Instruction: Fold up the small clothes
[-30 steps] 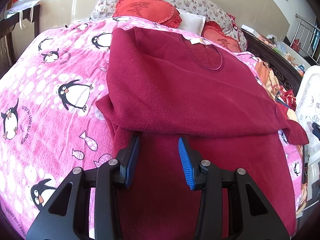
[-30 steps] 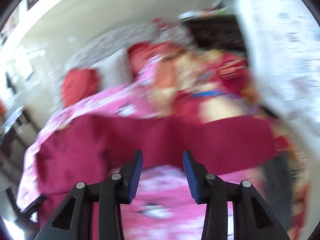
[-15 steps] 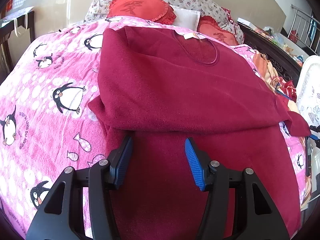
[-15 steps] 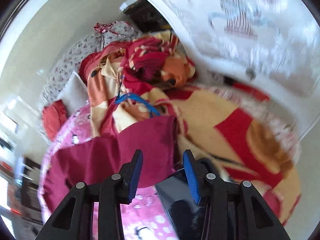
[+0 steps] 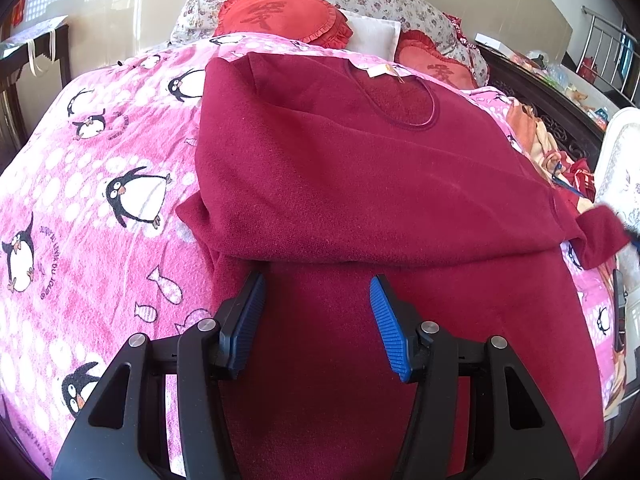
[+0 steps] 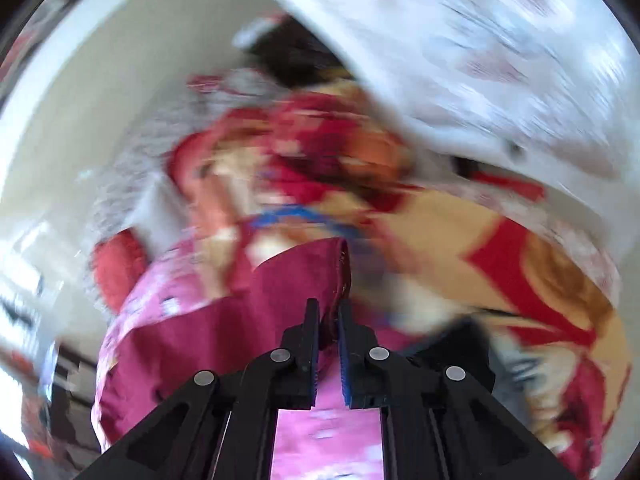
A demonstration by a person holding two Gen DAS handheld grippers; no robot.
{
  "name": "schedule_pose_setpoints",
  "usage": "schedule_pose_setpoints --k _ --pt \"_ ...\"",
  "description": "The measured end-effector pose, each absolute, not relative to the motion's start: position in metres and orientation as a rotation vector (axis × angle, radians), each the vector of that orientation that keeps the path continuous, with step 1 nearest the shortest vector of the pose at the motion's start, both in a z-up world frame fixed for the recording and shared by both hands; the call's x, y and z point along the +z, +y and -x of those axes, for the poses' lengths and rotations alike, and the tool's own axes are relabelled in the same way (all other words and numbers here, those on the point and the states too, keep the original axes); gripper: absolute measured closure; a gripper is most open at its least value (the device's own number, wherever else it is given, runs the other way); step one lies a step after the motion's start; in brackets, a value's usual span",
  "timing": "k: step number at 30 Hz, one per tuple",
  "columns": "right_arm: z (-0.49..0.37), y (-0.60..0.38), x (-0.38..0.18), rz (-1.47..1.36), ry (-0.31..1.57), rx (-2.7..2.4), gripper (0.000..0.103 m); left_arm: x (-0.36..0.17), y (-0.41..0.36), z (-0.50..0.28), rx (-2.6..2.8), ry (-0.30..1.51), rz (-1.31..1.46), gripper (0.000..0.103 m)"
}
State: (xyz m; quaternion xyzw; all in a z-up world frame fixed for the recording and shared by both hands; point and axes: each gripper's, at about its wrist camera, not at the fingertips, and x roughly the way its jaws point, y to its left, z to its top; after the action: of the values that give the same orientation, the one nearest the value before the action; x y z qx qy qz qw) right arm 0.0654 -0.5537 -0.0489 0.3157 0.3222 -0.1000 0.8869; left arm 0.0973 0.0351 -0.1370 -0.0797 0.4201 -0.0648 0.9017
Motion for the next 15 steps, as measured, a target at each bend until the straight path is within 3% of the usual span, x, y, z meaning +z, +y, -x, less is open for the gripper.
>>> schedule_pose_setpoints --k 6,15 --pt "-0.122 -0.393 -0.030 -0.476 0.689 0.144 0.096 -0.137 0.037 -0.098 -0.140 0.867 0.177 0.049" --pt "-0.172 -0.213 -0.080 -0.310 0.795 0.375 0.095 -0.108 0.028 -0.076 -0.171 0.782 0.129 0.049"
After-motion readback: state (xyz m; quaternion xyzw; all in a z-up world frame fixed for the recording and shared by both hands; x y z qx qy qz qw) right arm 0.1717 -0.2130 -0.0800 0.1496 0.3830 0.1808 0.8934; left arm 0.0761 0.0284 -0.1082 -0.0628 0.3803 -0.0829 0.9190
